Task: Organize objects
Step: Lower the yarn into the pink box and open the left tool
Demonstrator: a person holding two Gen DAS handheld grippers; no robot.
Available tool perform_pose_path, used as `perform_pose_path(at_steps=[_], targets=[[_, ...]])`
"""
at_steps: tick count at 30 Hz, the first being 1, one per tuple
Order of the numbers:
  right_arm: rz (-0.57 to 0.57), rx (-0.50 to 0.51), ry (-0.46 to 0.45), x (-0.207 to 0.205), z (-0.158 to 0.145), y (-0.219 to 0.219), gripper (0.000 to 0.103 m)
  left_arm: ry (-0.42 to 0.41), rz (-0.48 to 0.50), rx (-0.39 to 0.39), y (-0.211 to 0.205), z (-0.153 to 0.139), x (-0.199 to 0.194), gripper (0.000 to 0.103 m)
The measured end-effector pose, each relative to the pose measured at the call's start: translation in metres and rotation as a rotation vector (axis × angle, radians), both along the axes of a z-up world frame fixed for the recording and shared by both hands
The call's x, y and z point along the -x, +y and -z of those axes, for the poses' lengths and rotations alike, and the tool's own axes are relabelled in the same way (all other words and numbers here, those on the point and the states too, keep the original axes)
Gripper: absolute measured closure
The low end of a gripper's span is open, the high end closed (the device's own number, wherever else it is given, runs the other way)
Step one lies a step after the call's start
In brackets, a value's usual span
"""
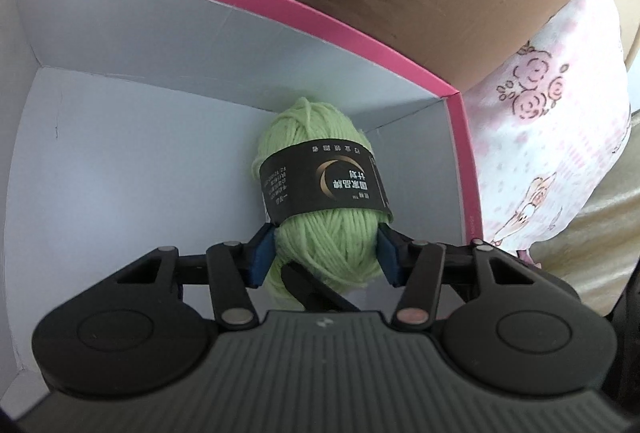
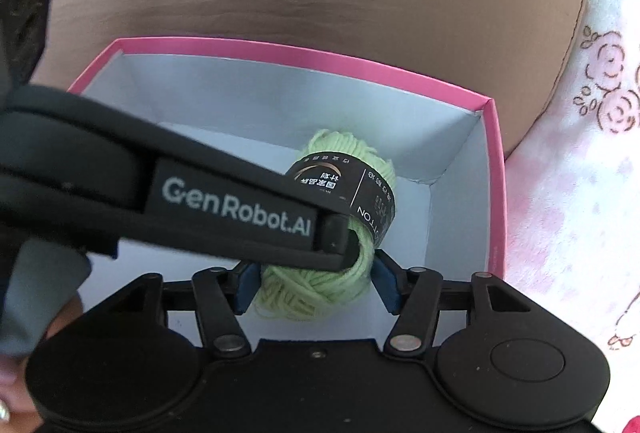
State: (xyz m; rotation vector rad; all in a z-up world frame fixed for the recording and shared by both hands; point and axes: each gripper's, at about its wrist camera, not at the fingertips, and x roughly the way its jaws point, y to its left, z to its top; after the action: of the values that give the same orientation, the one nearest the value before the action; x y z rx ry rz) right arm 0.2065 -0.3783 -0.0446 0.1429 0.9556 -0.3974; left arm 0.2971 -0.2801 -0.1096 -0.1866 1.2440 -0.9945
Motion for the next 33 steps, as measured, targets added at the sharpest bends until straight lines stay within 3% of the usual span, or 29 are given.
perform_pose_path(at_steps=[9, 10, 12, 15, 20, 23, 28, 33], targets=[[-0.065, -0.03, -0.078, 0.014, -0.009, -0.008, 0.042, -0.02, -0.012, -0.017, -0.002, -0.001, -0.004, 0.052], [-0.074, -0.014, -0.077, 0.014, -0.008, -0.007, 0.043, -0.019, -0.008, -0.021, -0.003, 0.0, -0.004, 0.052], [-0.102, 0.051, -0.049, 0.012, -0.005, -0.002, 0.057, -0.037, 0.009, -0.035, -0.007, -0.002, -0.001, 0.052], [-0.111, 0.13, -0.039, 0.011, 0.0, 0.002, 0.062, -0.057, 0.019, -0.041, -0.012, -0.005, -0.002, 0.052], [-0.074, 0.156, -0.051, 0.012, 0.004, -0.003, 0.067, -0.043, 0.058, -0.041, -0.009, -0.013, -0.006, 0.053], [-0.067, 0.183, -0.042, 0.011, 0.008, -0.004, 0.067, -0.097, 0.078, -0.038, -0.005, -0.024, -0.005, 0.053], [-0.077, 0.16, -0.057, 0.014, 0.009, -0.008, 0.067, -0.153, 0.017, -0.048, 0.001, -0.024, -0.014, 0.051], [-0.11, 0.092, -0.078, 0.022, 0.009, -0.016, 0.067, -0.055, 0.01, -0.007, -0.011, -0.011, -0.021, 0.051]])
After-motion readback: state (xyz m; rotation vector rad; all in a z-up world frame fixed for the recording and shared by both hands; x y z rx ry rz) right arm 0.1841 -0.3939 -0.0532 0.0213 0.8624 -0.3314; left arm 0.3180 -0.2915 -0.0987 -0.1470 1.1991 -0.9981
